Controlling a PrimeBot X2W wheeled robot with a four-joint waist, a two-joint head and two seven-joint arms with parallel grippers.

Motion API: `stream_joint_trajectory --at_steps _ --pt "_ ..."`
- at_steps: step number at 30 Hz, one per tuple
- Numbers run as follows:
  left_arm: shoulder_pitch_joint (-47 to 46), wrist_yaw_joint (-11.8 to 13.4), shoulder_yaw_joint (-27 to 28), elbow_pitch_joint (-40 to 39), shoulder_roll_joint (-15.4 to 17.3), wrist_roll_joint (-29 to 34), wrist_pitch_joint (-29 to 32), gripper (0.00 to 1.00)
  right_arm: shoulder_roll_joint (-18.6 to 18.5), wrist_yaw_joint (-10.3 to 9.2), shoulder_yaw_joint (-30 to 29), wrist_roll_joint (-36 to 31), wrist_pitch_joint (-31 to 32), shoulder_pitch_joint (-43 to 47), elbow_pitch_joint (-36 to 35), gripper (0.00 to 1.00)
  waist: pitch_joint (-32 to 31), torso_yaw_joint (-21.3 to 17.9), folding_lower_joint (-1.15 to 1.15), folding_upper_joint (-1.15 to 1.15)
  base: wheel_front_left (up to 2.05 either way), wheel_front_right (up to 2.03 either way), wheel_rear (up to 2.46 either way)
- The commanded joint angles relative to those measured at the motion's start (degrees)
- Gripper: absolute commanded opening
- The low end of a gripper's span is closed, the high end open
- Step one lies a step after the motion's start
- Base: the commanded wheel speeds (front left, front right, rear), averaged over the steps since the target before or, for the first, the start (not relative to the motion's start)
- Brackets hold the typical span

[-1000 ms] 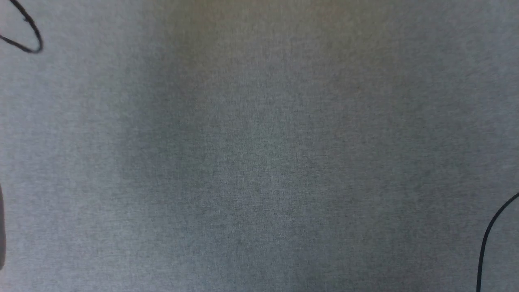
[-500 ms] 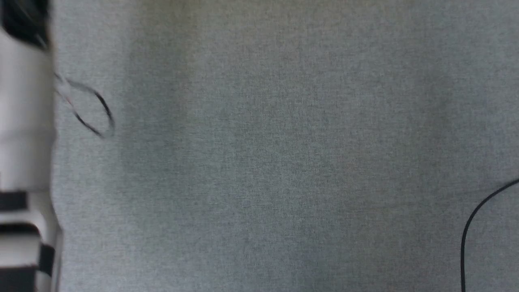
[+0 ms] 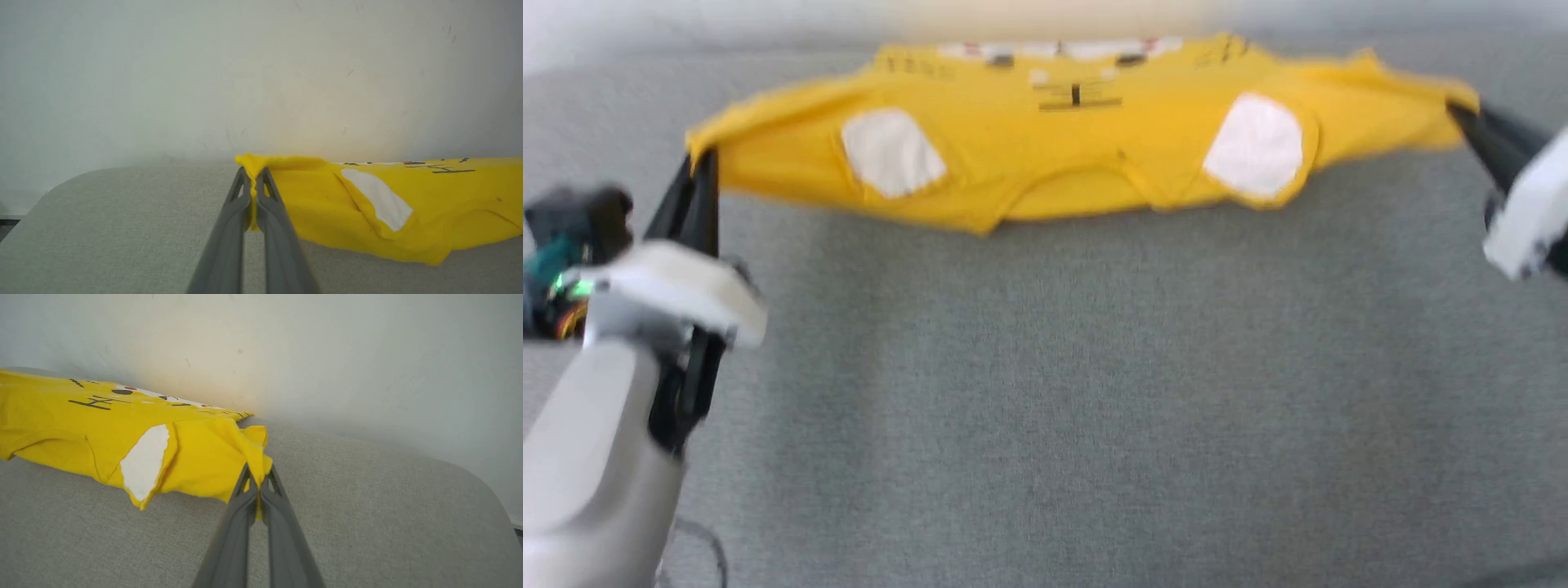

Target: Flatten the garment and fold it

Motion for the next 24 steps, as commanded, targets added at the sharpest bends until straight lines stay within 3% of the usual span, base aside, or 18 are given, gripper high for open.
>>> stream_joint_trajectory --at_steps 1,7,15,19,24 --pt "3.3 0.9 0.2 -2.2 2.2 0.6 1.2 0.0 -1.4 -0.05 -0.9 1.1 0.9 3.1 -1.5 0.0 -7.3 0.4 0.02 0.0 0.0 0.0 0.0" --pt "11.5 2.0 0.2 -7.8 5.8 -0.1 5.0 0.0 -4.2 -0.05 -2.7 5.0 5.9 12.3 -6.3 0.0 -11.6 0.9 0.02 0.0 0.0 0.0 0.0" --pt "25.1 4.8 0.9 -17.7 9.3 -2.6 9.6 0.0 -10.7 -0.05 -10.3 9.3 13.6 30.4 -14.3 0.0 -15.3 1.6 0.02 0.0 0.0 0.0 0.0" --pt "30.9 6.0 0.9 -21.5 10.1 -3.5 10.5 0.0 -12.4 -0.05 -17.5 10.0 15.3 38.0 -18.3 0.0 -16.0 1.9 0.02 0.0 0.0 0.0 0.0" --pt "35.7 7.1 0.1 -26.4 9.3 -4.7 11.4 0.0 -10.8 -0.05 -26.6 9.1 19.1 47.3 -23.6 0.0 -15.7 2.5 0.02 0.0 0.0 0.0 0.0"
